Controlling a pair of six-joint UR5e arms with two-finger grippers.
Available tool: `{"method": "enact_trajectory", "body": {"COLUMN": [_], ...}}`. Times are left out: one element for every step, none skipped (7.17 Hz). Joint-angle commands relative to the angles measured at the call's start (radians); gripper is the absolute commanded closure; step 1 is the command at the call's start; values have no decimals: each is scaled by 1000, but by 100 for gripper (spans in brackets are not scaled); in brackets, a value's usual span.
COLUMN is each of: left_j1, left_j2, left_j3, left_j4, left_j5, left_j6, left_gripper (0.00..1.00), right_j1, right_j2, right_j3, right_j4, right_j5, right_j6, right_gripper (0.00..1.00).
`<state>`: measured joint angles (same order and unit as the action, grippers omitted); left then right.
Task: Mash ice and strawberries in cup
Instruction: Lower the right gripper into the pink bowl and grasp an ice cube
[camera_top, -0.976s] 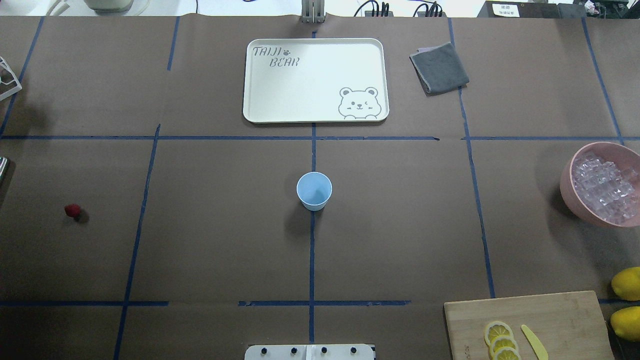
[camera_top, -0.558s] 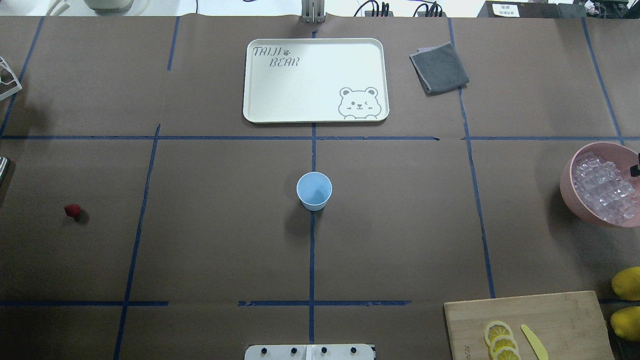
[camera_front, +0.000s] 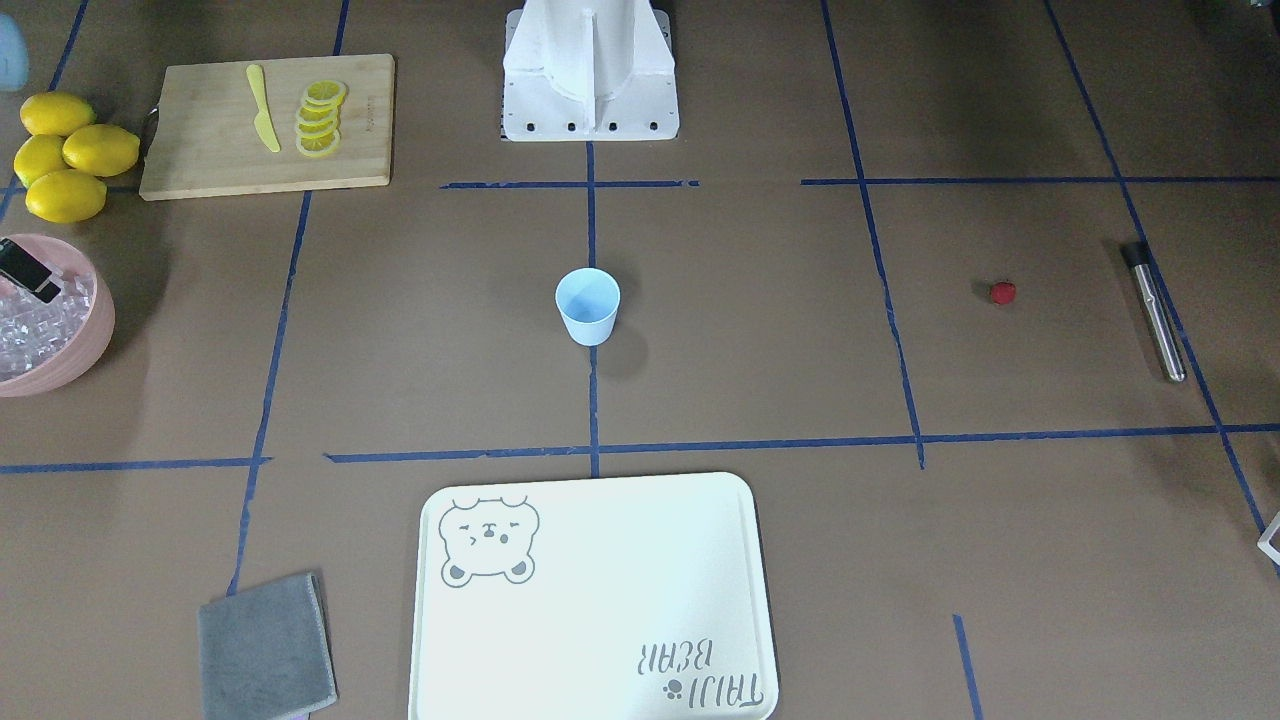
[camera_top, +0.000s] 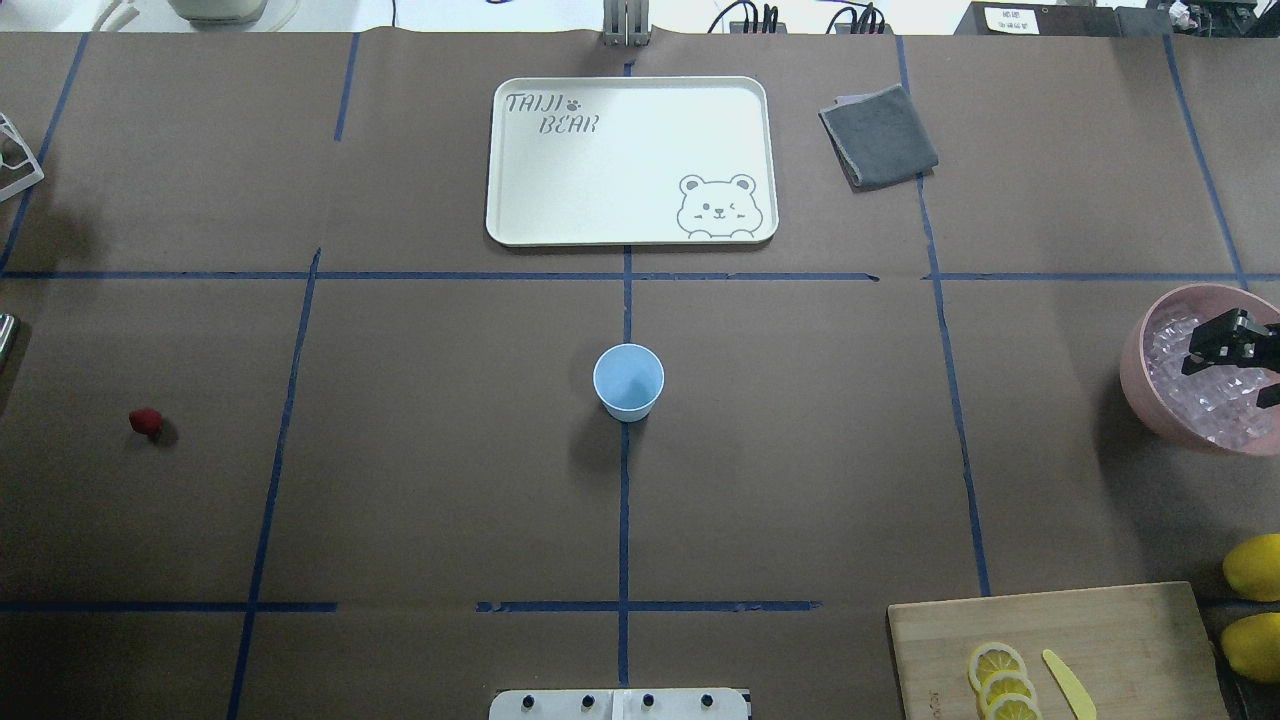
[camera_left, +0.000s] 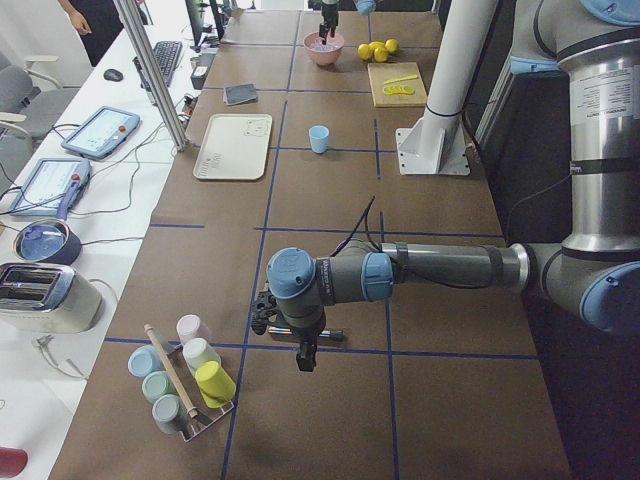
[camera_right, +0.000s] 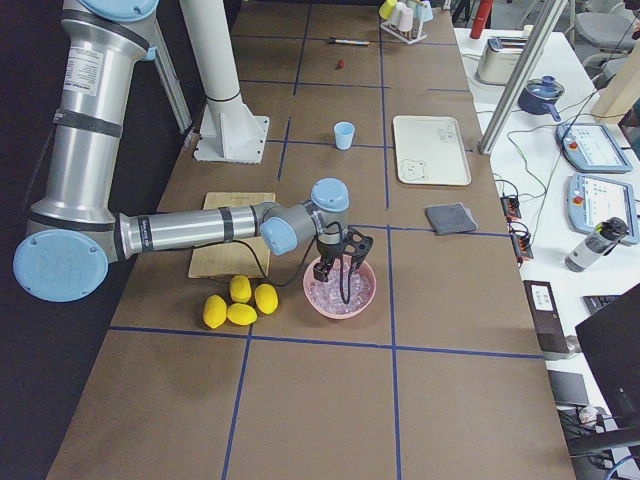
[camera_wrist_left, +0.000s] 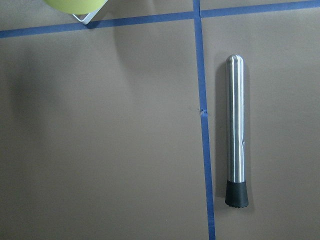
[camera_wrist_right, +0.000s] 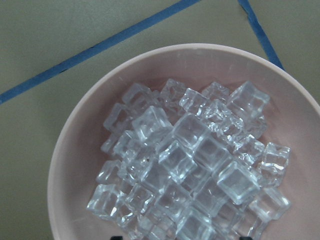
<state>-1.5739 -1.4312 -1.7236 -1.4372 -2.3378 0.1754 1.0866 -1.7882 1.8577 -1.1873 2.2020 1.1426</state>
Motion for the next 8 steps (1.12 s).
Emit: {"method": "enact_trajectory", "body": {"left_j1": [0,0,0,0,-2,-2,-2,-2], "left_j2": [0,0,0,0,0,0,2,2], "left_j3": [-1,-1,-2,-5,-5,-8,-10,-10], "left_j4": [0,0,0,0,0,0,0,0], "left_j5": [0,0,0,0,0,0,0,0], "left_j6": [-1,-1,-1,-1,-1,-1,-1,1], "left_gripper": [0,0,0,0,0,0,0,0], "right_j1": [-13,-16,-19,-20,-22,-24,-25,-27], "right_j2": [0,1,7,10,10,10,10,10], "right_j3": [-23,-26,-38,-51,-52,-52,-52,-52], "right_j4": [0,-3,2,2,2,3,3,3], "right_j5": [-1,-2,-2,-4,-4,-2,-2,-1], "right_j6": [8,8,9,8,8,9,9,9], "right_gripper": [18,18,18,19,20,25,33,41]}}
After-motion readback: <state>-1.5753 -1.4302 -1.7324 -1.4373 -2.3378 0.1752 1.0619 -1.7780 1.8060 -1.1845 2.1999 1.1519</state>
